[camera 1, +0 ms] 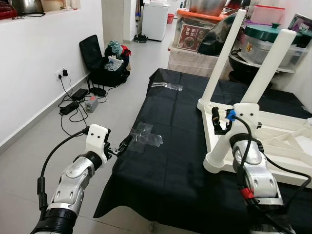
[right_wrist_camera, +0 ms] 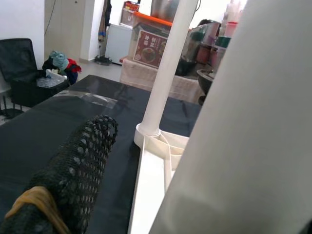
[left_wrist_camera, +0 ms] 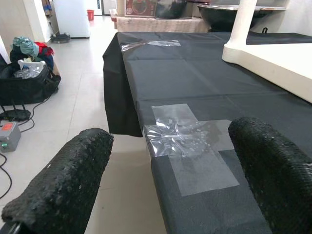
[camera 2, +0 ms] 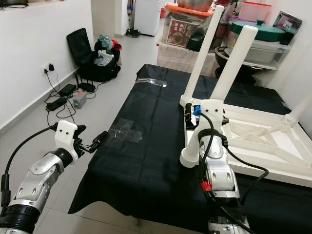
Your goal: Building children table
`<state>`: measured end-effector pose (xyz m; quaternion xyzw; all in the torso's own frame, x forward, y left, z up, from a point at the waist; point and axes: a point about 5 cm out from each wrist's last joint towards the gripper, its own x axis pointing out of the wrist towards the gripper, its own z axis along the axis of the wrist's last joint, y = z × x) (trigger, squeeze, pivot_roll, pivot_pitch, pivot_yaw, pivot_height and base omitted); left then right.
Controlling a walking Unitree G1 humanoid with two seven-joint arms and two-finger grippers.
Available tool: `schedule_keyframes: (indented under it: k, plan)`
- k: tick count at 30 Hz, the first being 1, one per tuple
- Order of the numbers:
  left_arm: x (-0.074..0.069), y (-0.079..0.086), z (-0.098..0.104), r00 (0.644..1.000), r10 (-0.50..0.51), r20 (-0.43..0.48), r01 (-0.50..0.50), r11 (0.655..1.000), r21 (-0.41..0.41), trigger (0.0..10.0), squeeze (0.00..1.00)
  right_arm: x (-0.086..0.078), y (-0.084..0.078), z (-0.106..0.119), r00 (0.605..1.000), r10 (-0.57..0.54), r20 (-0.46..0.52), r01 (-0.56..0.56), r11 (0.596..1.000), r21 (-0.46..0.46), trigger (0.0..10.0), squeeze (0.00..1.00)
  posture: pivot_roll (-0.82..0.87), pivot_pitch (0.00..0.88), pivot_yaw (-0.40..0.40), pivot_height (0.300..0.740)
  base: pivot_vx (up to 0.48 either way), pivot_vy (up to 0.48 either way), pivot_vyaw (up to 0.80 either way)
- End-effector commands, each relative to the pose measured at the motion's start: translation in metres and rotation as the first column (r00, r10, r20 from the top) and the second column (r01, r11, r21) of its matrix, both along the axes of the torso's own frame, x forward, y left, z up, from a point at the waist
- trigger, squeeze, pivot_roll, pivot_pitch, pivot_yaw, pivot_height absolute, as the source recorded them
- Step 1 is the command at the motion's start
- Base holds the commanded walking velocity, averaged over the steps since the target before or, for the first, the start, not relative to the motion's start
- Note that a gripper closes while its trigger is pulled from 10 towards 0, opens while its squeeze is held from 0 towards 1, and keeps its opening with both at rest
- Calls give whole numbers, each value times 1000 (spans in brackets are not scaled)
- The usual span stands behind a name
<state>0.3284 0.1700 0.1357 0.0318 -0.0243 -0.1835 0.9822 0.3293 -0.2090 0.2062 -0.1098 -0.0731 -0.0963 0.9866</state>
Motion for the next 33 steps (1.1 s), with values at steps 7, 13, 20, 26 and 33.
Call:
schedule_keyframes:
  k: [7, 13, 20, 26, 33]
  plan:
    - [0, -3, -4, 1000, -4, -13, 4, 1000, 11, 10000, 0, 0, -10, -4, 999, -40, -19, 41, 996, 85, 10000, 0, 58, 0, -126, 740, 0, 0, 0]
    - [1, -3, -3, 1000, -6, -11, 6, 1000, 13, 10000, 0, 7, -27, 45, 993, -45, 105, 17, 966, 260, 10000, 0, 54, 0, -125, 740, 0, 0, 0]
    - [1, -4, -3, 1000, -8, -12, 8, 1000, 10, 10000, 0, 4, -33, 84, 972, -48, 229, -2, 976, 216, 10000, 0, 55, 0, -127, 740, 0, 0, 0]
    - [0, -4, -3, 1000, -6, -12, 6, 1000, 9, 10000, 0, 1, -30, 87, 968, -39, 249, -6, 985, 175, 0, 0, 56, 0, -126, 740, 0, 0, 0]
    - [1, -4, -3, 1000, -8, -11, 8, 1000, 11, 10000, 0, 0, -37, 94, 964, -99, 245, 62, 986, 154, 0, 0, 51, 0, -122, 740, 0, 0, 0]
